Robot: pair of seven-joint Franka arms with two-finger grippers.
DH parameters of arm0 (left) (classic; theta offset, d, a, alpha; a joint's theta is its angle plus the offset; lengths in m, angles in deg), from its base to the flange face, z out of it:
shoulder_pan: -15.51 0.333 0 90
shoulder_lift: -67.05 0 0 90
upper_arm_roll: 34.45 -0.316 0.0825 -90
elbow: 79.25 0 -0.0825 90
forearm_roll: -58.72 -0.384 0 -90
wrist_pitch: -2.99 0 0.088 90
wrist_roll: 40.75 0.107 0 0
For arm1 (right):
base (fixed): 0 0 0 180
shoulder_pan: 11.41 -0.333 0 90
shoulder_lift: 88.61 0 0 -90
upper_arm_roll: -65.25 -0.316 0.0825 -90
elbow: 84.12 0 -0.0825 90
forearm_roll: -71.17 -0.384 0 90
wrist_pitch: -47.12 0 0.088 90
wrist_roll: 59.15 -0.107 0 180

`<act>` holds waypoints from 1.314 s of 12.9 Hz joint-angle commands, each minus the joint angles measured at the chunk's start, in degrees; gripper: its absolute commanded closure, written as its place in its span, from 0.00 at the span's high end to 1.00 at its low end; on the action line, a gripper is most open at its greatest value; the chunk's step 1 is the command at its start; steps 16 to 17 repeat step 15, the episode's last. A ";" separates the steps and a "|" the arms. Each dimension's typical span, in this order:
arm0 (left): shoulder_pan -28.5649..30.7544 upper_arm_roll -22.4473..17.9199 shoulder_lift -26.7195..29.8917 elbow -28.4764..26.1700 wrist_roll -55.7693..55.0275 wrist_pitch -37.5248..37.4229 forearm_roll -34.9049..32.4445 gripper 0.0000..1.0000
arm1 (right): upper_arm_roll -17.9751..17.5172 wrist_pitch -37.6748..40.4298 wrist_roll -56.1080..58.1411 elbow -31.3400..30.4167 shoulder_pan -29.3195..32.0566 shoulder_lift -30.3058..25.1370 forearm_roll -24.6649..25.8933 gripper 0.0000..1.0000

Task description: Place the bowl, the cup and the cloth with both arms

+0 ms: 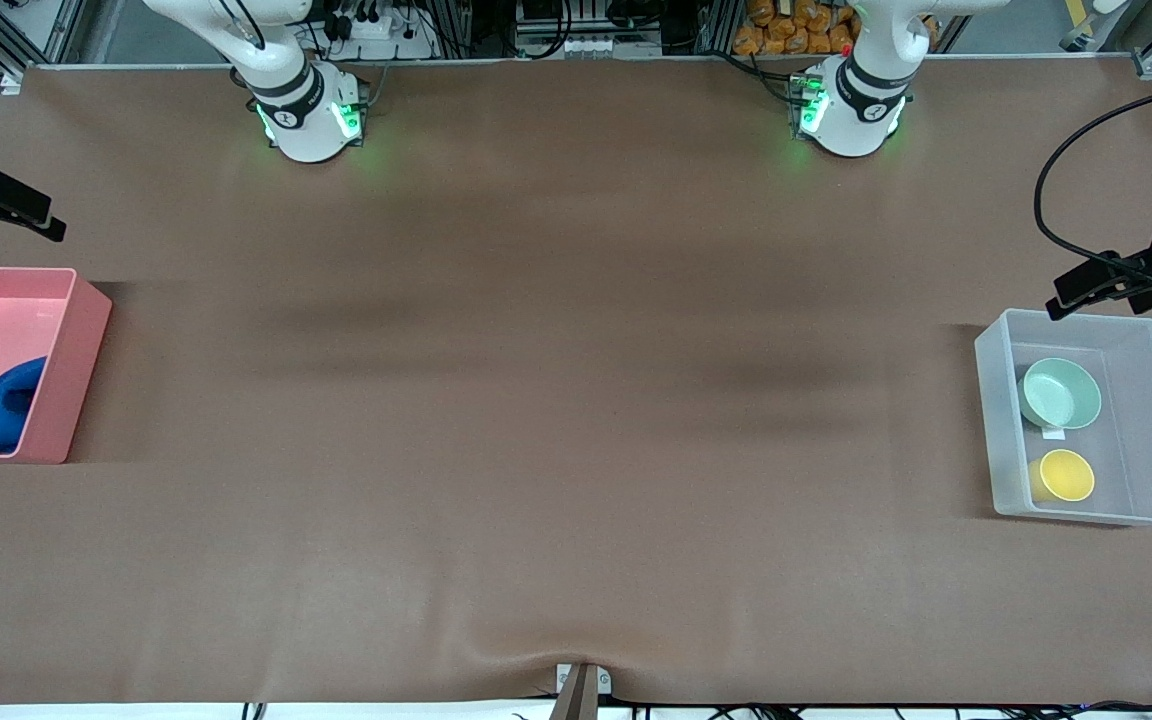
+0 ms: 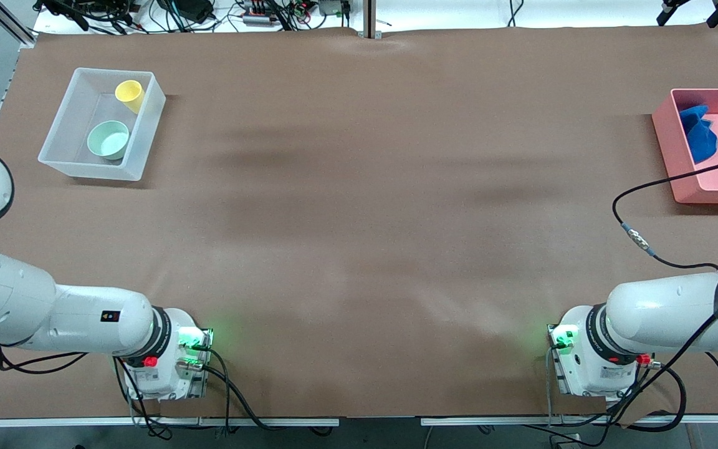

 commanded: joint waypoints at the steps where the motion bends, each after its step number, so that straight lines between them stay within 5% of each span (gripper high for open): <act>1: 0.12 0.36 -0.14 1.51 1.57 -0.35 -0.55 1.00 | -0.37 0.69 -0.01 1.90 0.88 0.92 0.83 1.00; 17: -0.14 0.80 -0.31 4.59 -0.36 -4.13 -1.07 1.00 | -0.10 0.87 -0.01 2.87 1.23 1.09 0.83 1.00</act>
